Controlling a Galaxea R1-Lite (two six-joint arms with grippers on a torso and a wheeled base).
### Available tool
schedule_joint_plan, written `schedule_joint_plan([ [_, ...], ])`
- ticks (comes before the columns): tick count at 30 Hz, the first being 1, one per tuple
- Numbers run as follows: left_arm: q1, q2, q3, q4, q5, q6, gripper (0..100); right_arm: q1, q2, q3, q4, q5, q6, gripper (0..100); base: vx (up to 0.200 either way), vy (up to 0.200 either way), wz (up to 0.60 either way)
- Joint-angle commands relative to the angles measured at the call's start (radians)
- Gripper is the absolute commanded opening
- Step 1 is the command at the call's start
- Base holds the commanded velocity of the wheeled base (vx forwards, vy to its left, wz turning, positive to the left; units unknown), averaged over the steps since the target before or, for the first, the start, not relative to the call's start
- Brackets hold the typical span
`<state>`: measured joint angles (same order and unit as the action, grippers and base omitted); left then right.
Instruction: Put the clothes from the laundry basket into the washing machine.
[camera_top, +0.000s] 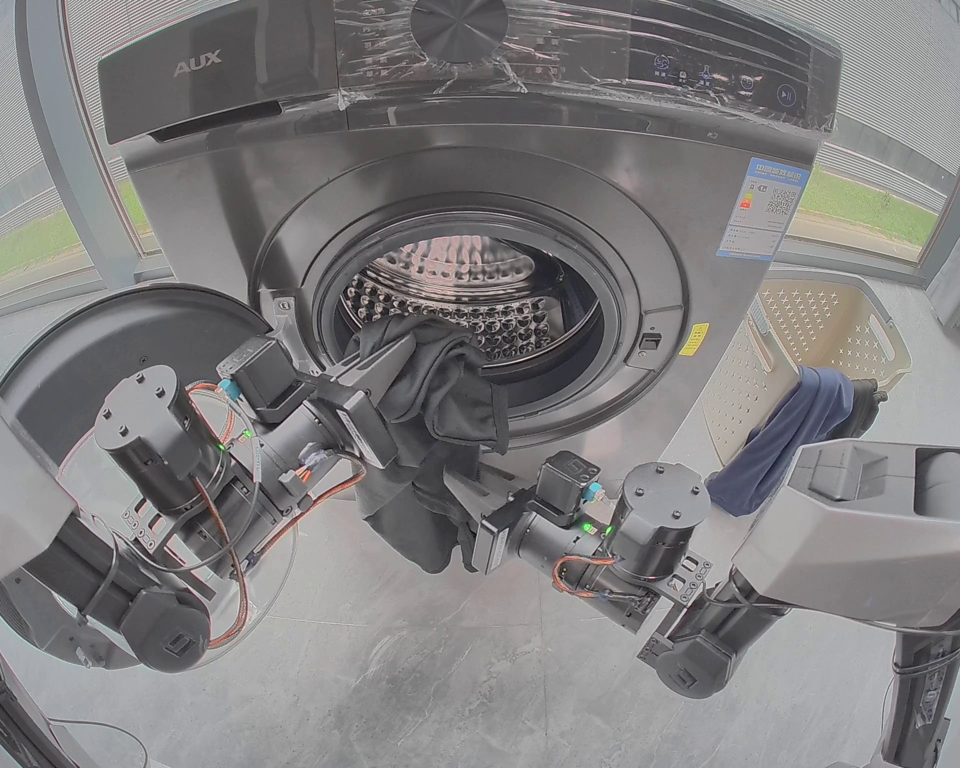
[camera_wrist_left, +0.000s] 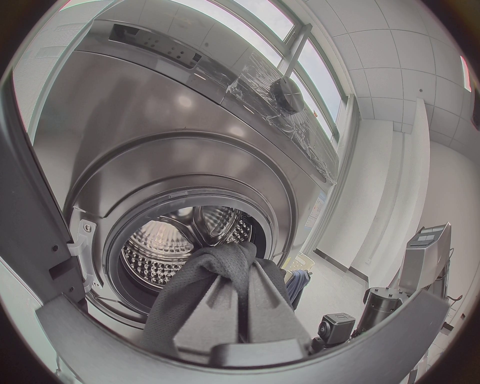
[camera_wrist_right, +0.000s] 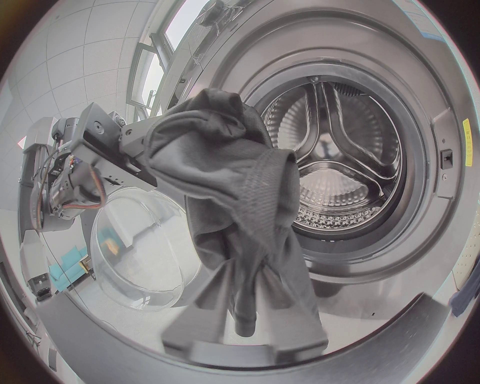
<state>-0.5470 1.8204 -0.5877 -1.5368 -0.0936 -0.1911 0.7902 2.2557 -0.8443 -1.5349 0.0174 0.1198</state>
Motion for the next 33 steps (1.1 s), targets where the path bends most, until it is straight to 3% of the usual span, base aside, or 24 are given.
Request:
schedule_joint_plan([
  [1, -0.005, -0.003, -0.001, 0.0, 0.0, -0.001, 0, 0.004, -0.036, 0.048, 0.012, -0.001, 0.0, 100, 0.0, 0.0, 0.0],
  [8, -0.008, -0.004, -0.004, 0.0, 0.0, -0.001, 0, 0.066, -0.022, 0.14, 0.013, 0.012, 0.0, 100, 0.0, 0.0, 0.0],
  [12, -0.008, -0.003, -0.009, 0.0, 0.0, -0.001, 0, 0.092, -0.004, 0.109, 0.018, 0.026, 0.003, 100, 0.0, 0.0, 0.0],
  [19, -0.01, 0.0, -0.009, 0.0, 0.0, -0.001, 0, 0.089, 0.071, -0.049, 0.062, 0.052, 0.018, 100, 0.0, 0.0, 0.0],
  [25, -0.008, -0.003, -0.009, 0.0, 0.0, -0.001, 0, 0.076, 0.137, -0.226, 0.165, 0.058, 0.084, 100, 0.0, 0.0, 0.0],
  [33, -0.008, -0.004, -0.011, 0.0, 0.002, -0.001, 0, 0.041, 0.22, -0.434, 0.226, 0.052, 0.086, 100, 0.0, 0.0, 0.0],
])
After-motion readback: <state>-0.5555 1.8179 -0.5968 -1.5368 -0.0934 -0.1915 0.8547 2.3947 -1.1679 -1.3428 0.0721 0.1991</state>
